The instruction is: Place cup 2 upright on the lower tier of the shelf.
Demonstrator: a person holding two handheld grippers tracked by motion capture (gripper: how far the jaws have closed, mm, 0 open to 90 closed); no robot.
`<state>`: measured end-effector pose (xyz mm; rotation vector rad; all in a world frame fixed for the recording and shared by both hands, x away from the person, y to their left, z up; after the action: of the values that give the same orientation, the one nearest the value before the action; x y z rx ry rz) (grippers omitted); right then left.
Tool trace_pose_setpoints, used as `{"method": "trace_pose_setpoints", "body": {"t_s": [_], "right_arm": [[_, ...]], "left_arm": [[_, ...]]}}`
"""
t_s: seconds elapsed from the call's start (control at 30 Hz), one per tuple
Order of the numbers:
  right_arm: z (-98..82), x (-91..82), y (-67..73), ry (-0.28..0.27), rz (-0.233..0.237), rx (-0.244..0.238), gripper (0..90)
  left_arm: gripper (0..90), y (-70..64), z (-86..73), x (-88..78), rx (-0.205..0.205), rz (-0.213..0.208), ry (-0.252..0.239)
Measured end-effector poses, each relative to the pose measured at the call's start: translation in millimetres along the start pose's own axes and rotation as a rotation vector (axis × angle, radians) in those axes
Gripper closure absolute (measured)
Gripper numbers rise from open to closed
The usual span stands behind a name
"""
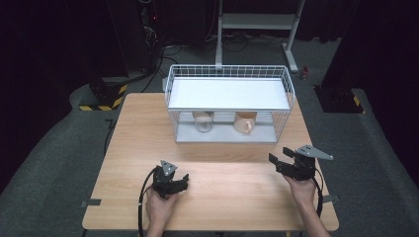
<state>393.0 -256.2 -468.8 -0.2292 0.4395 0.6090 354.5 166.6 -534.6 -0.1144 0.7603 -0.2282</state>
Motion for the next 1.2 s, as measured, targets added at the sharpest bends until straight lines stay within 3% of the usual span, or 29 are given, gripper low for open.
{"method": "trace_pose_setpoints", "body": {"t_s": [0.4,0.9,1.2], "right_arm": [[-17.6,-5.4,8.9,0.007,-0.003,-0.007,32.2],[-35.4,-3.9,16.6,0.059,0.004,-0.023,33.3],[-47.8,0.8,18.3,0.116,-0.001,-0.035,33.4]], "left_arm": [[23.3,0.1,0.1,-0.1,0.002,0.001,0.001],[23.3,0.0,0.0,0.0,0.0,0.001,0.0],[23.3,0.0,0.0,0.0,0.001,0.001,0.001]]}}
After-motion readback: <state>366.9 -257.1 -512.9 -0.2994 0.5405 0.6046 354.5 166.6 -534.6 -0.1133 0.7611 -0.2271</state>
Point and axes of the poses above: each handheld gripper's, and its own axes: x roughly forward along the jaws, z roughly out of its top, y roughly to its left, the point moved 1 cm from there along x, roughly forward along the jaws, and after that the axes turned 15 degrees about -x, right-handed, at the moved point
